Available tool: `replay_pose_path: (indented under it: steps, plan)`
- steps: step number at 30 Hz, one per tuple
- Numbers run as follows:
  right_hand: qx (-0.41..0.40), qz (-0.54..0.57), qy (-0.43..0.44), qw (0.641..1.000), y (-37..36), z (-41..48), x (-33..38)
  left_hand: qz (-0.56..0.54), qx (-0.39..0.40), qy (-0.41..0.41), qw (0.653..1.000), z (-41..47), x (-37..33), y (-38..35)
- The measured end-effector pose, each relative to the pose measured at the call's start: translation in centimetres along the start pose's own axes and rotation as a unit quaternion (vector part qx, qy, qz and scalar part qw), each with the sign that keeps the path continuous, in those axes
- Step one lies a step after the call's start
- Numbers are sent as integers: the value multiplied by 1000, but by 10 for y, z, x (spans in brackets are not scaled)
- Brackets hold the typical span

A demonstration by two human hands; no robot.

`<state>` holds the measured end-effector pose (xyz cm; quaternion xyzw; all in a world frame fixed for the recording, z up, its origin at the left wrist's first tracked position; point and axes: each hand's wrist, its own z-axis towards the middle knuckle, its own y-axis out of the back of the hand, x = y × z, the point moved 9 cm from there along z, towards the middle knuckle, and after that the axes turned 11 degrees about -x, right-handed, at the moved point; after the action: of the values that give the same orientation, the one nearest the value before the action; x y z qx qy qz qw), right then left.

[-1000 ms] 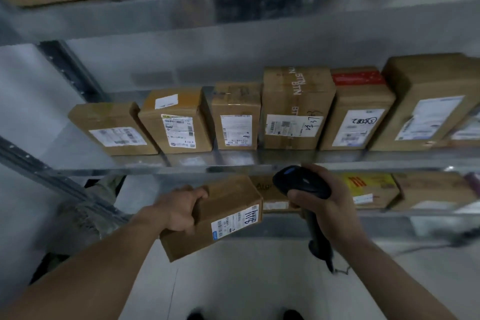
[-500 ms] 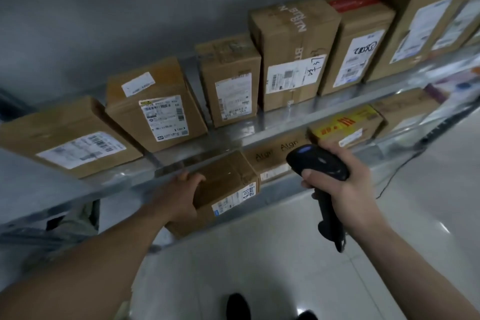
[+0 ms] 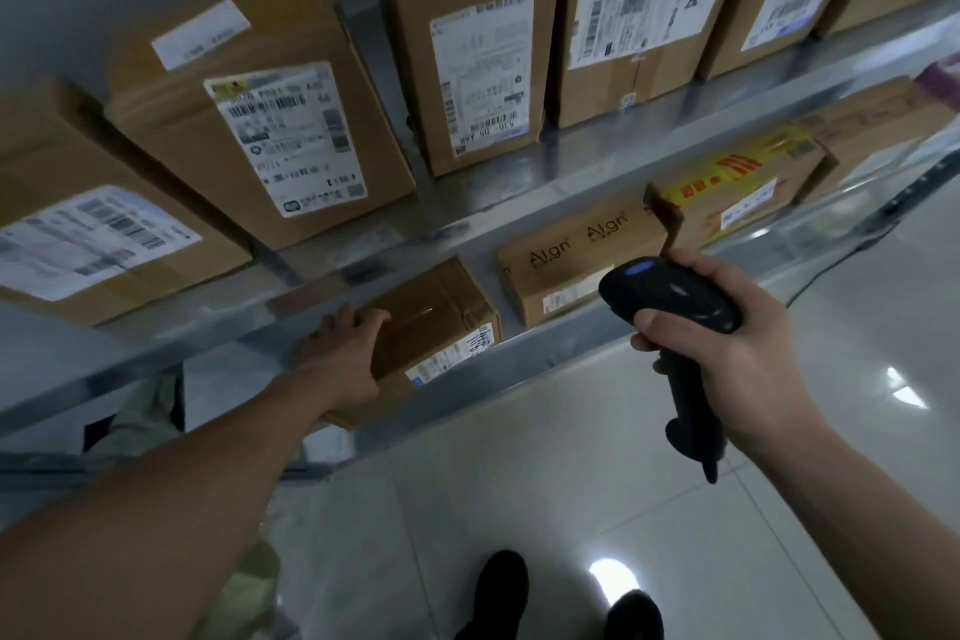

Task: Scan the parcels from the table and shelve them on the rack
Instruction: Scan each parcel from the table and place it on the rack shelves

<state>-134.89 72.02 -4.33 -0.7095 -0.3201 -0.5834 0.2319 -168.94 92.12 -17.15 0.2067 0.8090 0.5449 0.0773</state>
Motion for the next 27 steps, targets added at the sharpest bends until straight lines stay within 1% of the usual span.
replay_pose_path:
  steps: [9,15,23,27]
  plan:
    - [-13,-11,-3,1000,-13,17,-58,49,-46,-16,998,61,-9,-36]
    - [-21,-18,-5,1000,-16,27,-82,49,-32,-14,998,87,-14,-61]
    - [-22,-31,-9,999,-19,33,-99,40,-28,-25,999,108,-21,-78]
    - [-28,-20,-11,999,-20,34,-101,34,-26,-30,999,111,-22,-83]
